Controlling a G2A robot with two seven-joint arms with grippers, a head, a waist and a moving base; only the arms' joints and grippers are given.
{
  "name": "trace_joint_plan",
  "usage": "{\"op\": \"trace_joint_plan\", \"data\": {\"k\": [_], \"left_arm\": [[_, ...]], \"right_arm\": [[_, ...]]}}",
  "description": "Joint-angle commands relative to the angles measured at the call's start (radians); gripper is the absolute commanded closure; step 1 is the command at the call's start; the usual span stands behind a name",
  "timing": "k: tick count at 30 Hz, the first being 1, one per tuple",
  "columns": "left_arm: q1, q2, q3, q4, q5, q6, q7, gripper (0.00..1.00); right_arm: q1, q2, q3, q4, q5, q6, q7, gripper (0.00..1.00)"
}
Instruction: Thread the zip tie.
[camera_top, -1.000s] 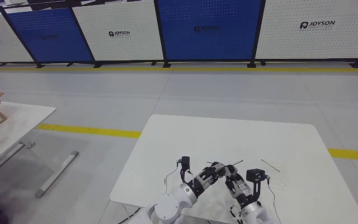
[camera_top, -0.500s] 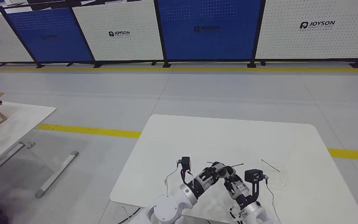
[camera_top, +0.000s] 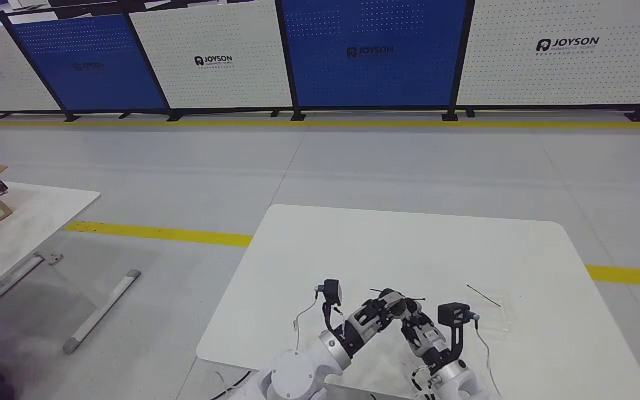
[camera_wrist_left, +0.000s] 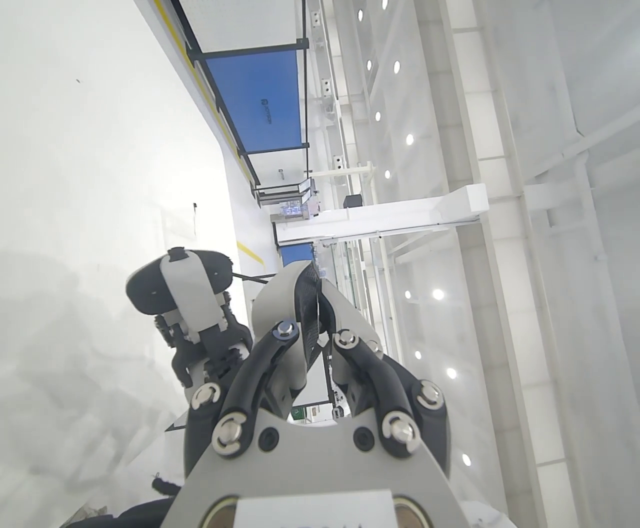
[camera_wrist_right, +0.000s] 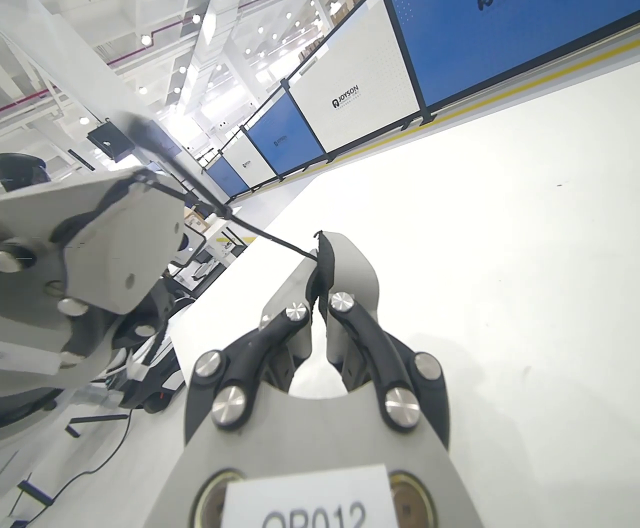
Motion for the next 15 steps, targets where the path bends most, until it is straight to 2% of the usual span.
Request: {"op": "trace_joint_plan", "data": {"k": [1,15], "left_arm": [[0.009,0.002,-0.003,-0.01,0.008,-0.009,-0.001,1.0],[0.048,0.011,-0.01,-0.065,0.04,-0.025,-0.011,1.0]], "right_arm": [[0.003,-0.001,-0.003,0.003,-0.001,0.002,-0.001,1.0],[0.008,-0.002,-0.014,0.004,-0.02,0.021,-0.01,1.0]]}}
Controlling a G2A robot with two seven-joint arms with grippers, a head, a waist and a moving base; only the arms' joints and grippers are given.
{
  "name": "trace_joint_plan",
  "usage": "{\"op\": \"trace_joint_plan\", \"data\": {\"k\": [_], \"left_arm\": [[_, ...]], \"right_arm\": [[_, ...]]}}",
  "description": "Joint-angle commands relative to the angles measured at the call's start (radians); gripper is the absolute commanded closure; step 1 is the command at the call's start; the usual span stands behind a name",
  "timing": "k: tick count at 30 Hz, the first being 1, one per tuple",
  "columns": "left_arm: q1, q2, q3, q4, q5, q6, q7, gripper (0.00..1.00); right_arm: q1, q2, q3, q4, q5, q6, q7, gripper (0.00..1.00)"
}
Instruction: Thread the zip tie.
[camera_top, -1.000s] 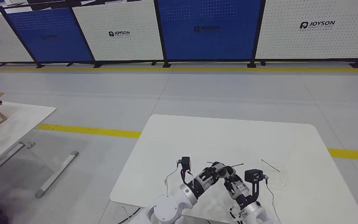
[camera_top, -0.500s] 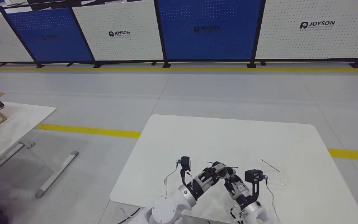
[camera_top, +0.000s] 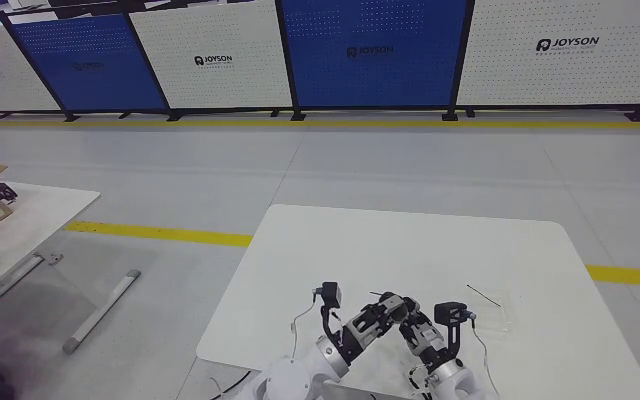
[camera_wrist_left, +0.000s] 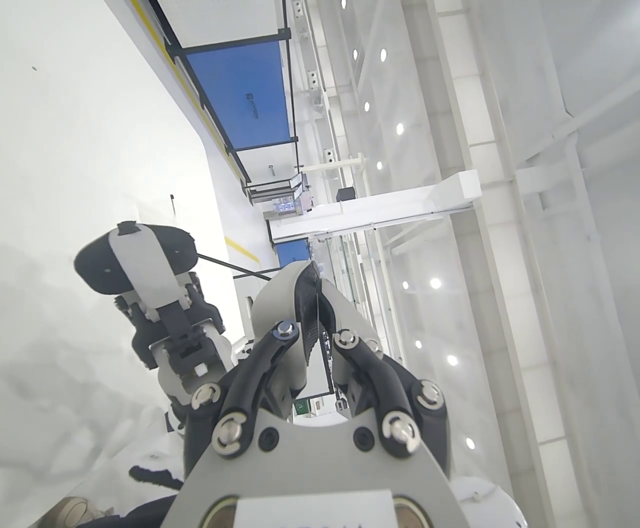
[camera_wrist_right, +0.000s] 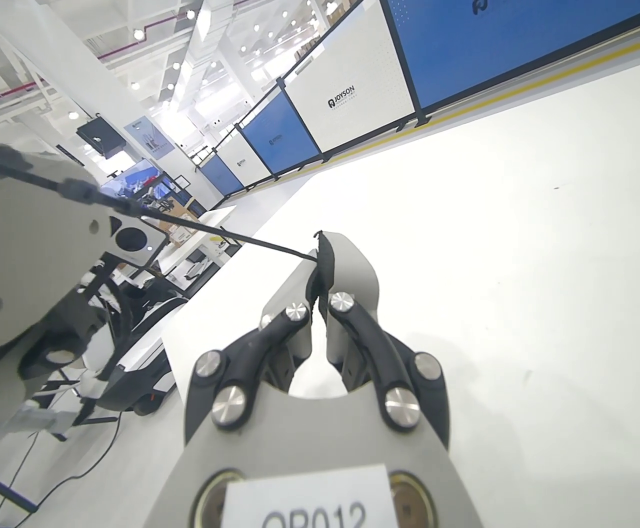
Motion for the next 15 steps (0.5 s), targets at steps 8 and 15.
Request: {"op": "trace_joint_plan", "data": {"k": [8,15], "left_arm": [[0.013,0.004,-0.001,-0.022,0.016,-0.004,0.001,1.0],[0.01,0.003,-0.005,-0.012,-0.002,0.02,0.036,1.0]], "right_arm": [[0.0,0.0,-0.003,-0.002,-0.005,0.001,-0.001,1.0],[0.003,0.0,-0.002,0.003,0.01,-0.022,-0.002,0.0]]}}
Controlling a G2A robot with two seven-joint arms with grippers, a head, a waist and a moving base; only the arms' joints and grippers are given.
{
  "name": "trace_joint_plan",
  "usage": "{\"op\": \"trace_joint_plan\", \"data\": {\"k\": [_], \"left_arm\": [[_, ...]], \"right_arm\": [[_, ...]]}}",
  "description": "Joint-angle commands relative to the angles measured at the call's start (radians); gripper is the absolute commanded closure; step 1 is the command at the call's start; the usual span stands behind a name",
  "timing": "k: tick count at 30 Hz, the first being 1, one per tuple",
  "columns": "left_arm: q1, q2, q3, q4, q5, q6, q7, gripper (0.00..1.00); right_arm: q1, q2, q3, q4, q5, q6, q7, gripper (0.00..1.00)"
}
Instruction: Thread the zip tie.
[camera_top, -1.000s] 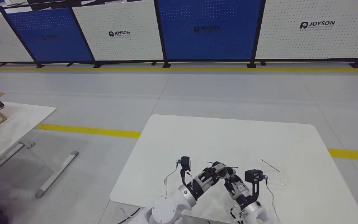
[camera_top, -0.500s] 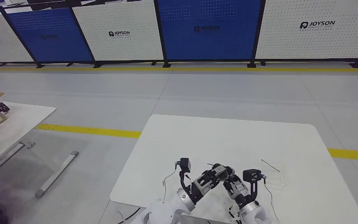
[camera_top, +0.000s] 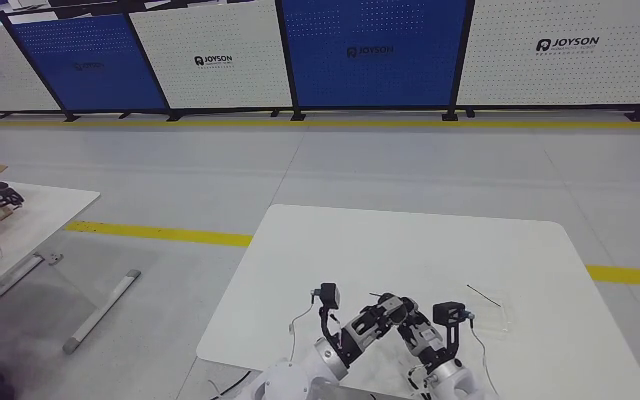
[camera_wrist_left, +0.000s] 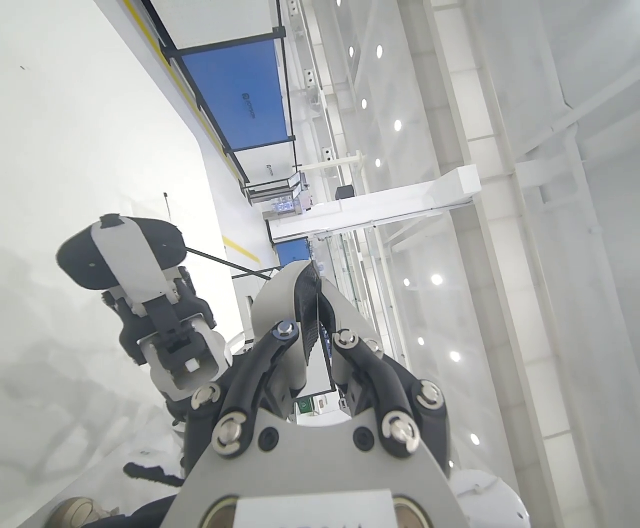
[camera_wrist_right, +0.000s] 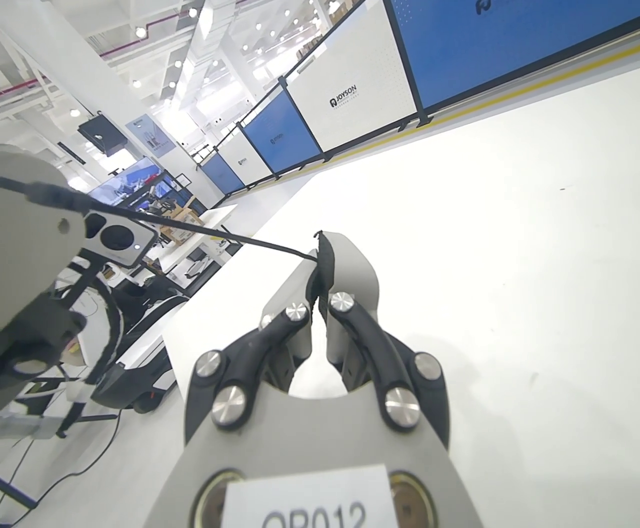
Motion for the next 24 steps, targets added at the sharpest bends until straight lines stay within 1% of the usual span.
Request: {"op": "trace_joint_plan", "data": {"k": [1,4,7,11,15,17,24], "left_arm": [[-0.007,-0.002,-0.003,0.007,-0.021,0.014,0.018,1.0],[-0.023,-0.005,-0.006,0.025,-0.049,0.028,0.044,1.0],[-0.038,-0.009,-0.011,0.046,-0.059,0.034,0.076,1.0],[-0.047,-0.01,-0.017,0.071,-0.07,0.037,0.089,1.0],[-0.04,-0.01,-0.027,0.077,-0.088,0.026,0.09,1.0],[-0.036,-0.009,-0.03,0.078,-0.107,0.031,0.079,1.0],[-0.036,-0.009,-0.03,0.078,-0.107,0.031,0.079,1.0]], "right_arm": [[-0.002,0.001,0.006,-0.002,0.008,-0.008,-0.007,0.0],[-0.022,0.005,0.03,-0.021,0.023,-0.027,-0.029,0.0],[-0.06,0.013,0.073,-0.052,0.05,-0.057,-0.066,0.0],[-0.113,0.024,0.139,-0.081,0.104,-0.121,-0.108,0.0],[-0.146,0.036,0.171,-0.115,0.182,-0.121,-0.137,0.0],[-0.157,0.044,0.182,-0.129,0.224,-0.121,-0.161,0.0],[-0.157,0.044,0.182,-0.129,0.224,-0.121,-0.161,0.0]]}}
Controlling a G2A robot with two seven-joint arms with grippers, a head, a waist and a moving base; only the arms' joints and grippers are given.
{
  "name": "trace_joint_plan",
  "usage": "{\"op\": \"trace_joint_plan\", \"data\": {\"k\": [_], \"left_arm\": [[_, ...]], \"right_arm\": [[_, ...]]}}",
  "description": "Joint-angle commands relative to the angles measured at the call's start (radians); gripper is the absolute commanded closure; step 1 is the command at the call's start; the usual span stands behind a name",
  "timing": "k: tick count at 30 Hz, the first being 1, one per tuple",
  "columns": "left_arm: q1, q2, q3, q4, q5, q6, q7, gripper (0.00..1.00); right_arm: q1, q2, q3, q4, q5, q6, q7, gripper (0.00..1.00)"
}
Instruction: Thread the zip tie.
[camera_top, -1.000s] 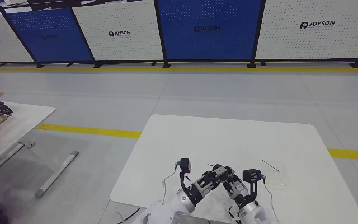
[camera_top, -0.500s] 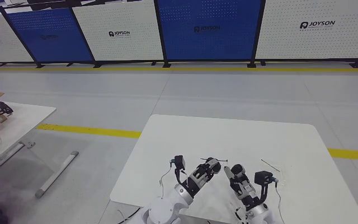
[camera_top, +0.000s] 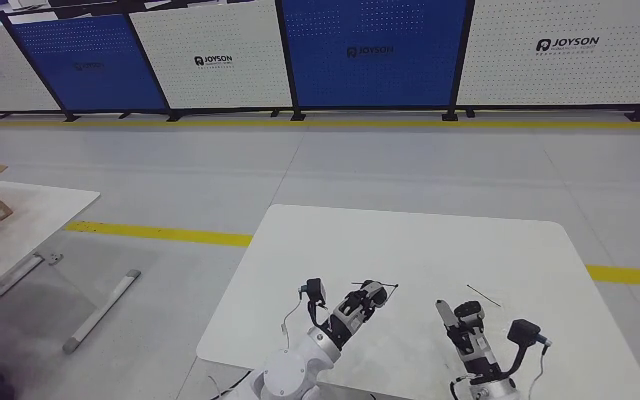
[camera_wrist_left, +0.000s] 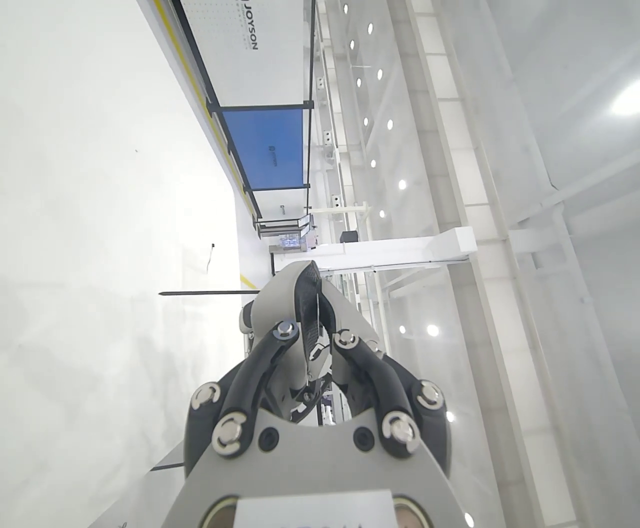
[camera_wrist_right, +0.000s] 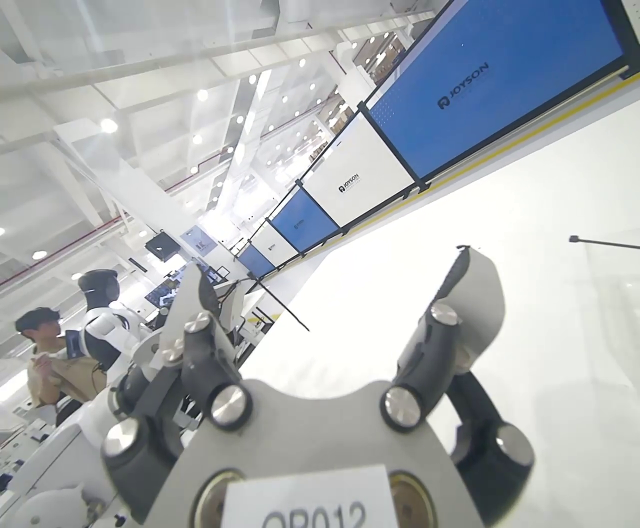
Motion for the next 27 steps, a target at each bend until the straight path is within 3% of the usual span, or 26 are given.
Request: {"op": "trace_joint_plan", "data": {"k": [1,9,17,22,27], "left_arm": [[0.0,0.0,0.0,0.0,0.0,0.0,0.0,1.0],[-0.003,-0.001,0.001,0.003,-0.007,0.003,0.001,1.0],[0.015,0.007,-0.067,0.004,-0.167,0.029,-0.081,1.0],[0.029,0.009,-0.096,-0.008,-0.176,0.039,-0.031,1.0],[0.016,0.003,-0.094,0.021,-0.176,0.047,0.043,1.0]], "right_arm": [[0.0,0.0,0.0,0.0,0.0,0.0,0.0,0.0],[0.004,0.0,0.009,-0.004,0.02,0.009,0.01,0.0],[-0.039,0.02,0.138,-0.058,0.274,0.0,0.054,0.0],[-0.073,0.035,0.218,-0.096,0.425,0.0,0.086,0.0],[-0.092,0.042,0.269,-0.101,0.526,0.0,0.092,0.0]]}}
